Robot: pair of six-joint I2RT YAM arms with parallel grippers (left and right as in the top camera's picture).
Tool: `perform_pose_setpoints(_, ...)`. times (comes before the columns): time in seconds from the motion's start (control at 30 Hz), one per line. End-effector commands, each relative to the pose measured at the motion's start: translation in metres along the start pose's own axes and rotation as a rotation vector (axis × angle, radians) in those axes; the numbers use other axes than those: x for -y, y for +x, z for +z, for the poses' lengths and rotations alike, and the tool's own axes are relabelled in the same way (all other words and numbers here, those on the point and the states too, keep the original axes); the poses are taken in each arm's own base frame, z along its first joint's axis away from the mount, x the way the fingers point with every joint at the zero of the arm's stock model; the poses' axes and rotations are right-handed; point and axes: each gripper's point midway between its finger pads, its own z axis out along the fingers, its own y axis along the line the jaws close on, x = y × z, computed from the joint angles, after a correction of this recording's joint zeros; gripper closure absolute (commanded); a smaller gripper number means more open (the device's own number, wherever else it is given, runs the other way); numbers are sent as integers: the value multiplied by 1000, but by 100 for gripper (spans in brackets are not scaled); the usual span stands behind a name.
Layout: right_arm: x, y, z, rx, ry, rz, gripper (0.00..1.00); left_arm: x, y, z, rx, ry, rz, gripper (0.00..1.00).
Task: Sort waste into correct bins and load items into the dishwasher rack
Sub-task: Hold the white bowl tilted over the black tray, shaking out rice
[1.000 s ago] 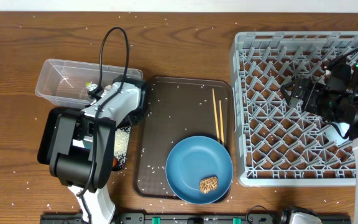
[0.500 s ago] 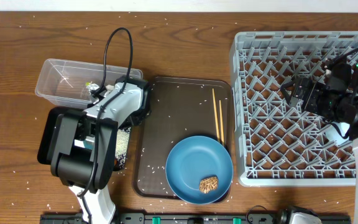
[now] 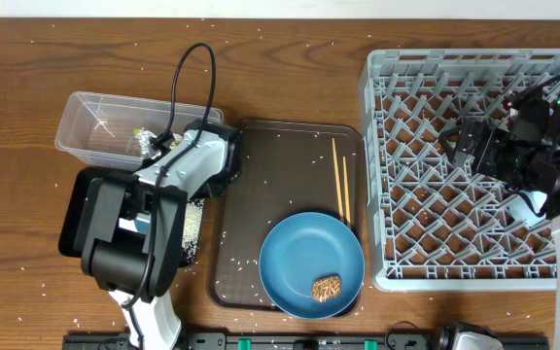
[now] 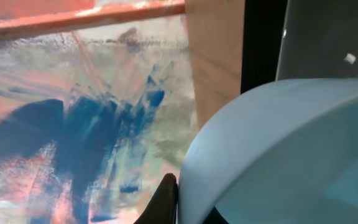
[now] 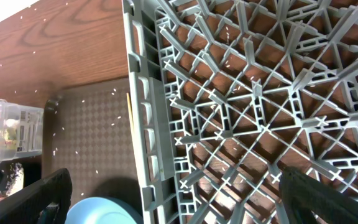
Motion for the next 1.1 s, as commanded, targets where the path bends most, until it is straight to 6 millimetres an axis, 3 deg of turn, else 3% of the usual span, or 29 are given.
perform_pose_setpoints(0.0, -4, 1, 2, -6, -11, -26, 1, -4, -3, 4, 3, -19, -27, 94)
perform_pose_setpoints(0.4, -5, 0, 2, -2, -11, -27, 1, -10, 9, 0, -50, -5, 10, 94)
perform_pose_setpoints(0.5, -5, -1, 2, 1, -12, -28, 1, -6, -4, -1, 14, -14, -95, 94)
perform_pose_setpoints(0.6, -5, 0, 2, -1, -12, -27, 1, 6, -12, 0, 12, 33, 8, 94)
perform_pose_setpoints(0.77, -5, -1, 2, 3, -13, -26, 1, -3, -19, -10, 82, -28, 6, 94)
perform_pose_setpoints(1.07, -5, 0, 2, 0, -12, -17, 1, -3, -6, -7, 21, -4, 28, 94)
